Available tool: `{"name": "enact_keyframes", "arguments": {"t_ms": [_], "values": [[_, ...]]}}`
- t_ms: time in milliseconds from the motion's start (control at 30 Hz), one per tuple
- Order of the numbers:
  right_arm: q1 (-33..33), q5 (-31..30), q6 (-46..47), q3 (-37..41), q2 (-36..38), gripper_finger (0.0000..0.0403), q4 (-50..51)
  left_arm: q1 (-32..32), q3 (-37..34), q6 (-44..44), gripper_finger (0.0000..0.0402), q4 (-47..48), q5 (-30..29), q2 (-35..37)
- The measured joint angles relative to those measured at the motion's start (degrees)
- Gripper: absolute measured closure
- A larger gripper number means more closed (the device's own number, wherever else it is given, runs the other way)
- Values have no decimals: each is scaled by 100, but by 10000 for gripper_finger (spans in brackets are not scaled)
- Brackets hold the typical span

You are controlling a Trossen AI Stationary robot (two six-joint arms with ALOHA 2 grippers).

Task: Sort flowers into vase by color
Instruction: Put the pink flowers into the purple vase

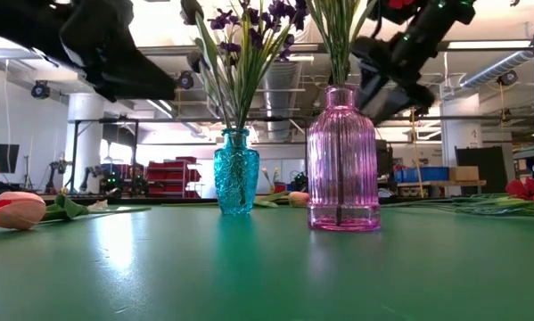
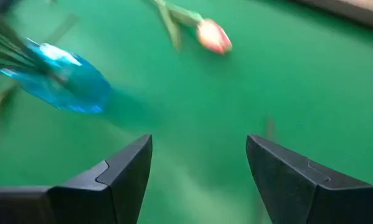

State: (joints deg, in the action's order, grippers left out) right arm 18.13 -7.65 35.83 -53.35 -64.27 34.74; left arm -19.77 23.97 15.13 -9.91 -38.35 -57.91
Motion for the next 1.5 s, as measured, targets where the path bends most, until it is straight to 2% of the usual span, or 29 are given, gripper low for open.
{"name": "enact_keyframes", "arguments": {"t_ms": [100,267,367,567,833,1000,1200,1400,1500], "values": [[-41,-5,369,112,0,152,395,226,189,83,171,698,202,52],[-200,265,838,605,-30,152,396,432,706,223,171,2426,195,61],[-279,389,1151,912,-105,152,418,430,901,324,171,2990,195,63],[-286,468,1432,1273,-316,152,402,425,867,344,171,3263,197,70],[-289,467,1363,1319,-972,164,370,428,802,363,171,3322,197,70],[-289,467,1264,1320,-1423,206,356,428,802,364,171,3322,191,70],[-289,435,1225,1297,-1709,292,326,428,799,364,171,3320,156,70],[-289,462,1111,1330,-1501,381,354,428,782,364,171,3313,138,68],[-289,463,1092,1332,-1295,389,349,428,780,364,171,3307,136,68]]}}
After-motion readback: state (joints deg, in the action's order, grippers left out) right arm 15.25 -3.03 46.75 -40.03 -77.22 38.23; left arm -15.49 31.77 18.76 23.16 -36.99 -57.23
